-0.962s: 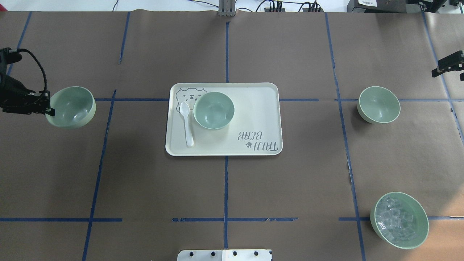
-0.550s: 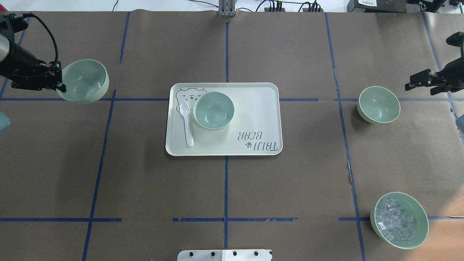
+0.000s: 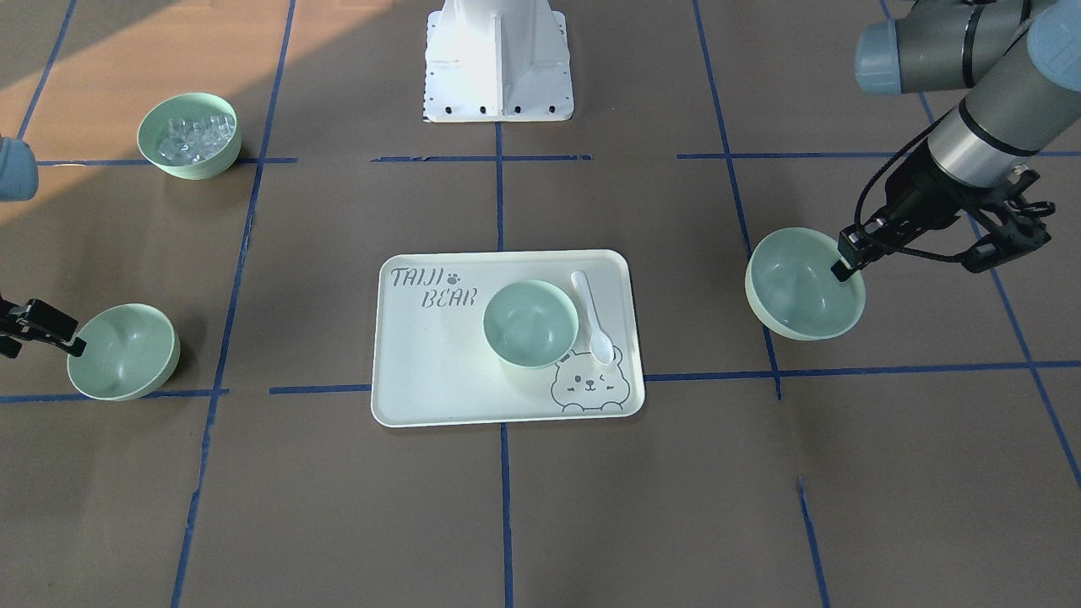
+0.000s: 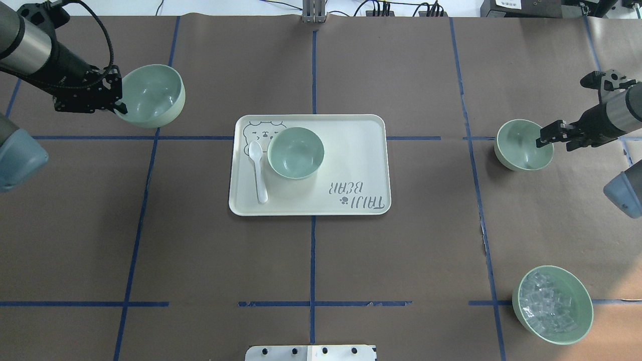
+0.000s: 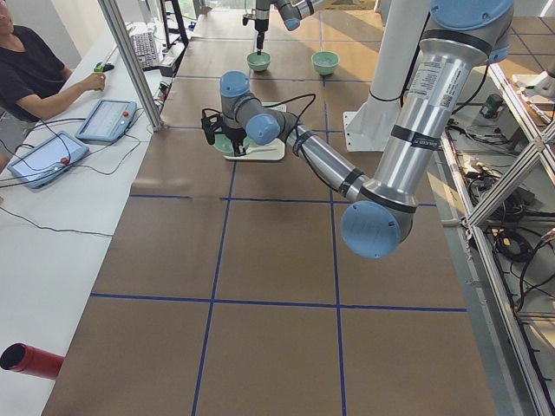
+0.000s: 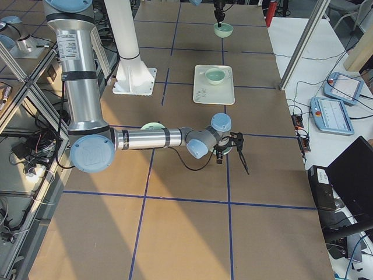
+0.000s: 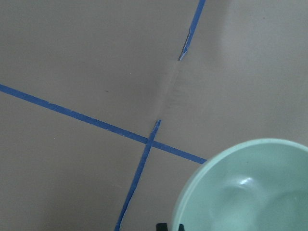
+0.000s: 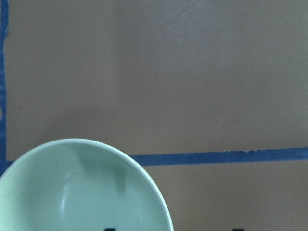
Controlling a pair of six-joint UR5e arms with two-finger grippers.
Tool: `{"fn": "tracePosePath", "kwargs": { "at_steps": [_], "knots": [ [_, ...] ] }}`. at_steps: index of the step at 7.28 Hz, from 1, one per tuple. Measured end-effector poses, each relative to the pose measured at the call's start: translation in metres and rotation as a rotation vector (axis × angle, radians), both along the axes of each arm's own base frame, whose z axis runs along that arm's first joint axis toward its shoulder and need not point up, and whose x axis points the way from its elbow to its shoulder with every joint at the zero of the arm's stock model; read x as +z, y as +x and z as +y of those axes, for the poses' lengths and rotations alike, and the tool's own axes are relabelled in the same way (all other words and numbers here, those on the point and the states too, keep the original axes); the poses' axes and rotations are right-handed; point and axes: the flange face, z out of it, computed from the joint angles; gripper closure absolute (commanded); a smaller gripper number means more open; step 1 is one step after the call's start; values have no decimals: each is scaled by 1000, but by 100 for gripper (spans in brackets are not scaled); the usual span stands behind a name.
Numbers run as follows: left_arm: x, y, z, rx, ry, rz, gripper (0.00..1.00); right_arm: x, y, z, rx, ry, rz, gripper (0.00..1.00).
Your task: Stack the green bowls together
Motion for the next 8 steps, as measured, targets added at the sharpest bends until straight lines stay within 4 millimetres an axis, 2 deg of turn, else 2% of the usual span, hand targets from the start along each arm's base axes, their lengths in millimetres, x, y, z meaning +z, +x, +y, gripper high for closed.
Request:
{"fn": "tracePosePath", "kwargs": {
  "at_steps": [4,6,8],
  "knots": [
    [-44,76,3,17,-70,40,100,-7,-6,0,-11,8,-10,100],
    [-61,131,9,17,-78,70,100,-20,-6,0,-15,21,-29,100],
    [-79,191,16,1,-60,99,100,-45,3,-5,-14,34,-73,100]
  ]
}}
